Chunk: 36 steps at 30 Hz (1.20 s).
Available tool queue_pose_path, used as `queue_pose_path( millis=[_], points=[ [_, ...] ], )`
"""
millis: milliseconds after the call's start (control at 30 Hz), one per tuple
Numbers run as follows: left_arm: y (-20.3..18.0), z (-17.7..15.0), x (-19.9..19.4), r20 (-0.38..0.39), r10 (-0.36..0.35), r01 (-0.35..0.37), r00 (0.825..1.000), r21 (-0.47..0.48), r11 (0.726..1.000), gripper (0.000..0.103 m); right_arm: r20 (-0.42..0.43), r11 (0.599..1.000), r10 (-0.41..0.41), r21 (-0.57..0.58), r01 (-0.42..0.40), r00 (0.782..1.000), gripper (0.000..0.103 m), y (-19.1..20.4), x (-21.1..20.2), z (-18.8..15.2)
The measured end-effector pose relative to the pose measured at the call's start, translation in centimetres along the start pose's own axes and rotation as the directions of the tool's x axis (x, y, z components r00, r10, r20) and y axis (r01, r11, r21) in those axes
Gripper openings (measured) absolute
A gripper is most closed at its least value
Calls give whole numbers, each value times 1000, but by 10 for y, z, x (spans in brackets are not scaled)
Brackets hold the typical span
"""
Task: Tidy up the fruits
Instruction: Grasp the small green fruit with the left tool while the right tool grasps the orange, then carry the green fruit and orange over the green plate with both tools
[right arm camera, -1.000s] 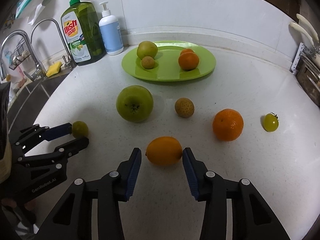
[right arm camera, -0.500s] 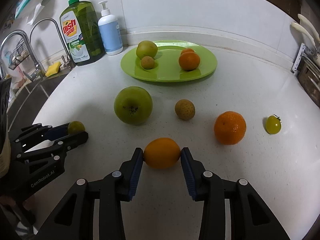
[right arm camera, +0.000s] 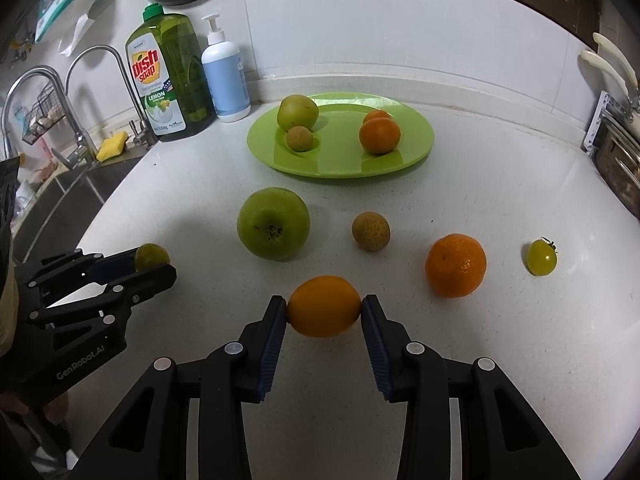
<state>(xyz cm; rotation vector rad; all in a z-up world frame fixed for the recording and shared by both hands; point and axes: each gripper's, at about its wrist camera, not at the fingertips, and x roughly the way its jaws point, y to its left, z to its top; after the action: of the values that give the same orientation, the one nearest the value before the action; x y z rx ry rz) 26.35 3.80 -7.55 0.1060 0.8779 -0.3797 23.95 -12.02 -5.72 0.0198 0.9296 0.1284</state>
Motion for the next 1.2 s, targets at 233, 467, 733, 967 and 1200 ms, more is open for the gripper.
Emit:
queue_pose_path(
  millis=[233, 467, 733, 967, 1200],
  points=[
    [-8, 9, -17, 37, 0, 0, 999, 6, 1000, 28, 38, 1000, 11, 3, -11, 999, 40, -1, -15, 4],
    [-17, 29, -37, 98, 4, -6, 995, 23, 1000, 28, 103, 1000, 20, 0, -20, 994, 40, -5, -36, 17],
    [-25, 61, -47, 156, 1, -8, 988, 43, 999, 28, 168, 999, 36, -5, -36, 985, 40, -11, -52, 41],
    [-29, 94, -45, 187, -17, 5, 982, 64, 998, 28, 209, 999, 44, -26, -39, 977, 40, -19, -56, 70],
    [-28, 131, -41, 215, -25, 9, 976, 79, 997, 28, 246, 998, 52, -54, -40, 968, 40, -27, -56, 107]
  ],
)
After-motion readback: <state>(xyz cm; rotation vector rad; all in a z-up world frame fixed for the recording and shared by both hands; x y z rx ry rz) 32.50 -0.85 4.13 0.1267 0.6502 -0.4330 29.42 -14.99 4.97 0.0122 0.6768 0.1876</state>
